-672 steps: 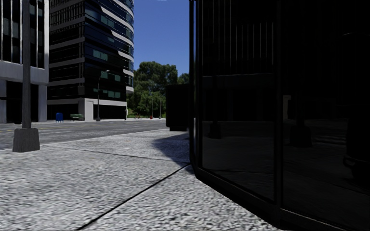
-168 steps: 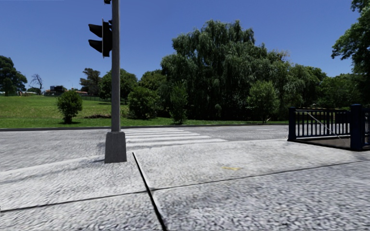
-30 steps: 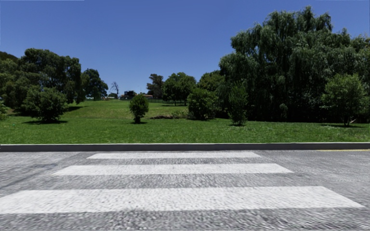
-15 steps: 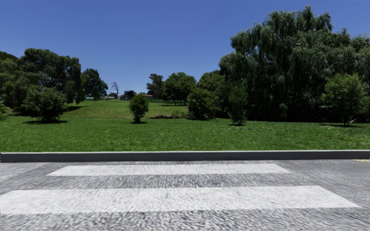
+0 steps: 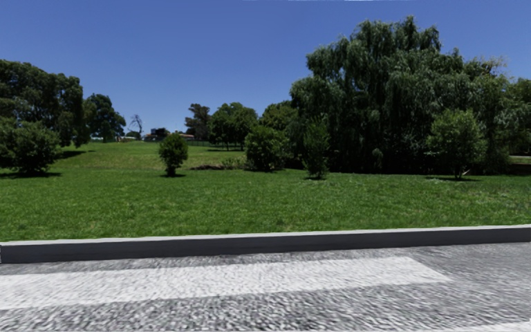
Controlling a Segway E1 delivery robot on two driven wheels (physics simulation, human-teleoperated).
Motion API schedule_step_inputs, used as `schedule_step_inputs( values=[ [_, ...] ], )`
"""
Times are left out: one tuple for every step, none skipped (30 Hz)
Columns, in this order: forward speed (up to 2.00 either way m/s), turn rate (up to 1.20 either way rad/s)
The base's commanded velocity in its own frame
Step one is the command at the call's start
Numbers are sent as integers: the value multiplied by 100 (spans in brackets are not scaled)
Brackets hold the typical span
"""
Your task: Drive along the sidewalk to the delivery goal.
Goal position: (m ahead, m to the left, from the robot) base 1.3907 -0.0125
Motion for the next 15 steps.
schedule_step_inputs(
  values=[
    [137,-34],
    [137,-34],
    [136,-19],
    [136,-1],
    [136,0],
    [136,0],
    [136,0],
    [136,0],
    [136,0],
    [135,0],
    [135,0],
    [135,0],
    [134,0],
    [132,0],
    [132,0]
  ],
)
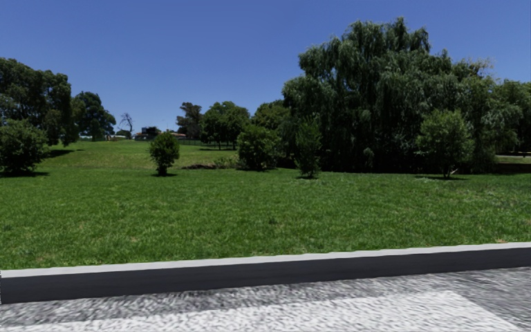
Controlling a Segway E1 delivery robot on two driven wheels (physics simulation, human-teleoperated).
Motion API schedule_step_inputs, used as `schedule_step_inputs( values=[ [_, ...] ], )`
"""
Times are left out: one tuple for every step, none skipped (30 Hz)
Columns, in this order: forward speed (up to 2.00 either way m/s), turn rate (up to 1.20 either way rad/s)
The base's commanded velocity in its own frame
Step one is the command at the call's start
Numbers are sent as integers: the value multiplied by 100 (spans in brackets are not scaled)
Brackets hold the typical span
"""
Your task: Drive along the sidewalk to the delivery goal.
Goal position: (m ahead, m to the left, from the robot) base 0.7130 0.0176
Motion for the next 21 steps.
schedule_step_inputs(
  values=[
    [128,0],
    [124,0],
    [123,0],
    [123,0],
    [121,0],
    [117,0],
    [115,0],
    [115,0],
    [115,0],
    [109,0],
    [92,0],
    [0,0],
    [0,0],
    [0,0],
    [0,0],
    [0,0],
    [0,0],
    [0,0],
    [0,0],
    [0,0],
    [0,0]
  ],
)
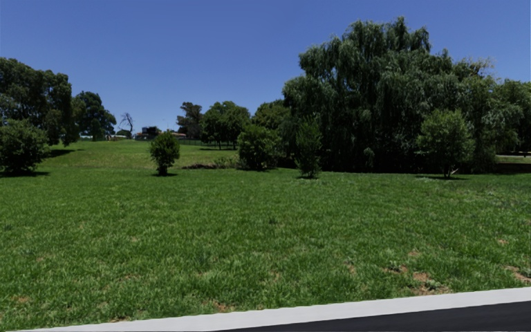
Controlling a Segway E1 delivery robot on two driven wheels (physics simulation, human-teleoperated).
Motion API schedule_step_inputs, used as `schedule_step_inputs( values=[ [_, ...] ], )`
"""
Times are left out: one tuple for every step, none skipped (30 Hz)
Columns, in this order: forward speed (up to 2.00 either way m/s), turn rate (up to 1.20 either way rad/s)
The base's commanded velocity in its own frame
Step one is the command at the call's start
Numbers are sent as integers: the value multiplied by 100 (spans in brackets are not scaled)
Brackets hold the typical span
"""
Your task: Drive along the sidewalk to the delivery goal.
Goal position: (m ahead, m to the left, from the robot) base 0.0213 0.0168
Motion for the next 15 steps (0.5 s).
schedule_step_inputs(
  values=[
    [0,0],
    [0,0],
    [0,0],
    [0,0],
    [0,0],
    [0,0],
    [0,0],
    [0,0],
    [0,0],
    [0,0],
    [0,0],
    [0,0],
    [0,0],
    [0,0],
    [0,0]
  ],
)
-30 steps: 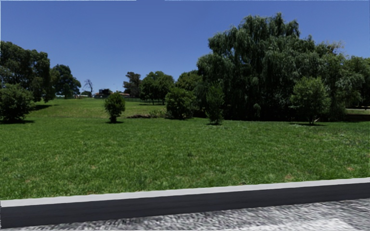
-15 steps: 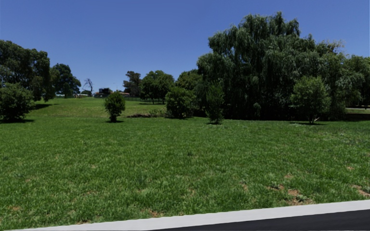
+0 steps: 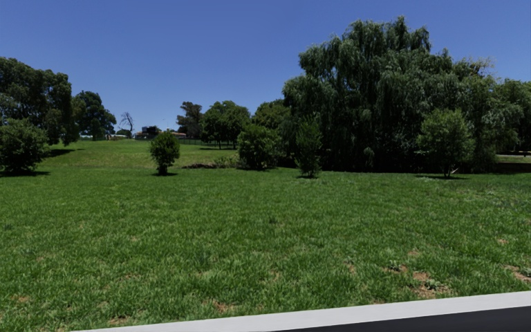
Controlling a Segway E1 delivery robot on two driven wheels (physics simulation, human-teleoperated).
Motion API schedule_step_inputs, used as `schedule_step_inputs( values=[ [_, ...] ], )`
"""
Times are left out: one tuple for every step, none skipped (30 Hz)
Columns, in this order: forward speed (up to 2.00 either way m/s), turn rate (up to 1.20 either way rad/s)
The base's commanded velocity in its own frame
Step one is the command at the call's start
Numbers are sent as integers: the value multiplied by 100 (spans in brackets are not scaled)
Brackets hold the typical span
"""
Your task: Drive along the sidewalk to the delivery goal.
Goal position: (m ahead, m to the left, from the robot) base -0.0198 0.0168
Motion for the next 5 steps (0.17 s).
schedule_step_inputs(
  values=[
    [0,0],
    [0,0],
    [0,0],
    [0,0],
    [0,0]
  ],
)
